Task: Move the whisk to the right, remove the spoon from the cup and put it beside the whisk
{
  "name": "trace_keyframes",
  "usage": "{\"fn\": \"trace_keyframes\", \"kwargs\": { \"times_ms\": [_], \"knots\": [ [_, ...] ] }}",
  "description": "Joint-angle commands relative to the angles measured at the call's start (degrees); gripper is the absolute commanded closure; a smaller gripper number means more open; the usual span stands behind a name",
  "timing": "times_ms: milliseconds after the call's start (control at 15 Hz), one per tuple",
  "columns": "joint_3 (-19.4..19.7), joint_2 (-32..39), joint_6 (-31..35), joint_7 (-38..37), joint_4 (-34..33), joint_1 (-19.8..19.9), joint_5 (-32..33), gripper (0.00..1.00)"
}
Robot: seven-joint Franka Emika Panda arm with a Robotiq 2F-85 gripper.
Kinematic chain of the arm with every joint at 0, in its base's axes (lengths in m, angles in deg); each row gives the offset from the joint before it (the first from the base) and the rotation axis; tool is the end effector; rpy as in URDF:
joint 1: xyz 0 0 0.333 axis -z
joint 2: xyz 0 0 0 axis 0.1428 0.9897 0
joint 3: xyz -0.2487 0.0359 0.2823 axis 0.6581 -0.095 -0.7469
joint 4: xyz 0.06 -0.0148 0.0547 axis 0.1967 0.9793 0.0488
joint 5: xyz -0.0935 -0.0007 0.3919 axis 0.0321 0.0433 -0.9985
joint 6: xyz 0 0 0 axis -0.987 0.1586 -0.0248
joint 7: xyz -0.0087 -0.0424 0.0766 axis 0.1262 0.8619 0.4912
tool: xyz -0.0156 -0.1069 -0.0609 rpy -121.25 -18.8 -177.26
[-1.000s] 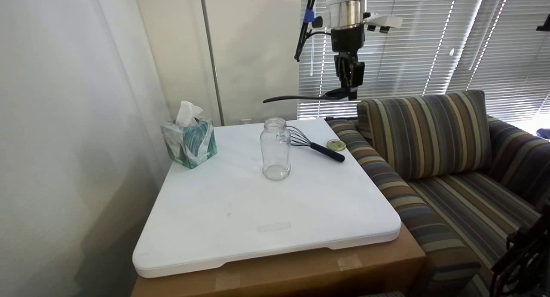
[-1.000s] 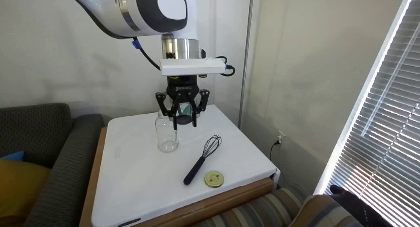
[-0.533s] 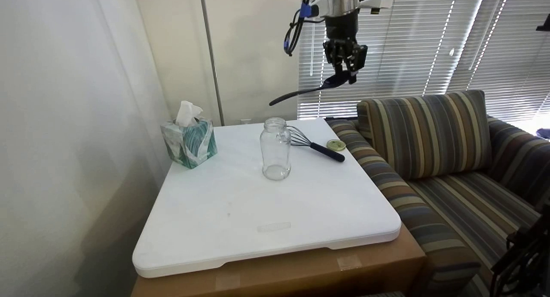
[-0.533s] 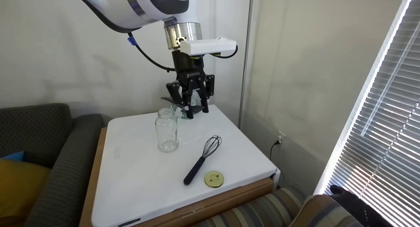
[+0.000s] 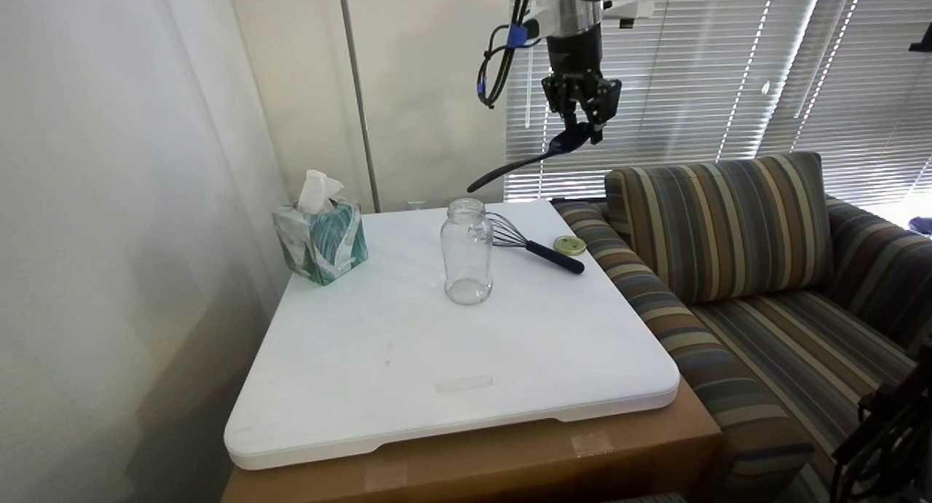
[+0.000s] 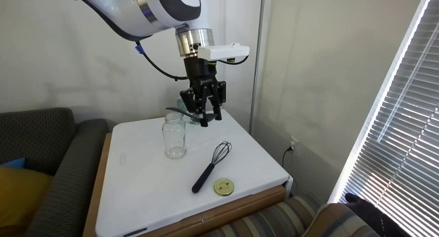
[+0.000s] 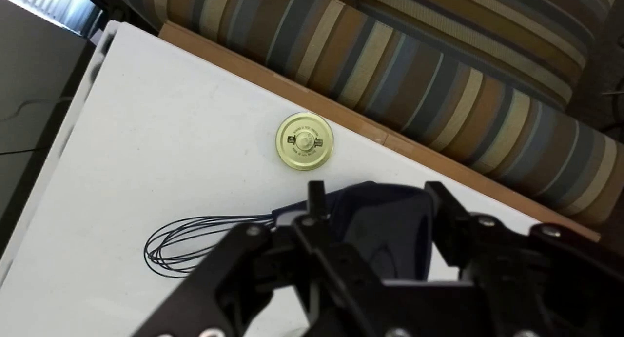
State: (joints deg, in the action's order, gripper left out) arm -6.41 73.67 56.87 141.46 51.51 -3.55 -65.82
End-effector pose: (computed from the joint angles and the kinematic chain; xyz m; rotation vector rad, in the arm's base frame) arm 0.7244 -0.0588 0.3332 2.1764 1.9503 -0.3485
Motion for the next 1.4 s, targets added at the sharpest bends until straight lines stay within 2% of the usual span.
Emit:
{"fn": "trace_keyframes", "kwargs": {
  "times_ms": [0, 400, 733, 1000, 1067, 1133, 1333],
  "knots": [
    [-0.57, 0.31, 2.95, 9.22, -0.29, 0.66, 0.56, 0.73],
    [-1.1, 0.34, 6.69, 28.93, -3.75, 1.61, -0.88, 0.73],
    [-0.8, 1.93, 1.95, 47.13, -9.34, 1.34, -1.54, 0.73],
    [1.59, 2.2, 3.8, 56.47, -7.7, 0.24, 3.78, 0.73],
    [1.65, 0.86, 3.16, 52.27, -6.92, -0.38, 1.49, 0.73],
    [1.83, 1.14, 3.19, 52.81, -6.92, -0.37, 1.53, 0.48],
    [1.85, 1.28, 3.18, 52.46, -6.96, -0.64, 1.55, 0.48]
  ]
}}
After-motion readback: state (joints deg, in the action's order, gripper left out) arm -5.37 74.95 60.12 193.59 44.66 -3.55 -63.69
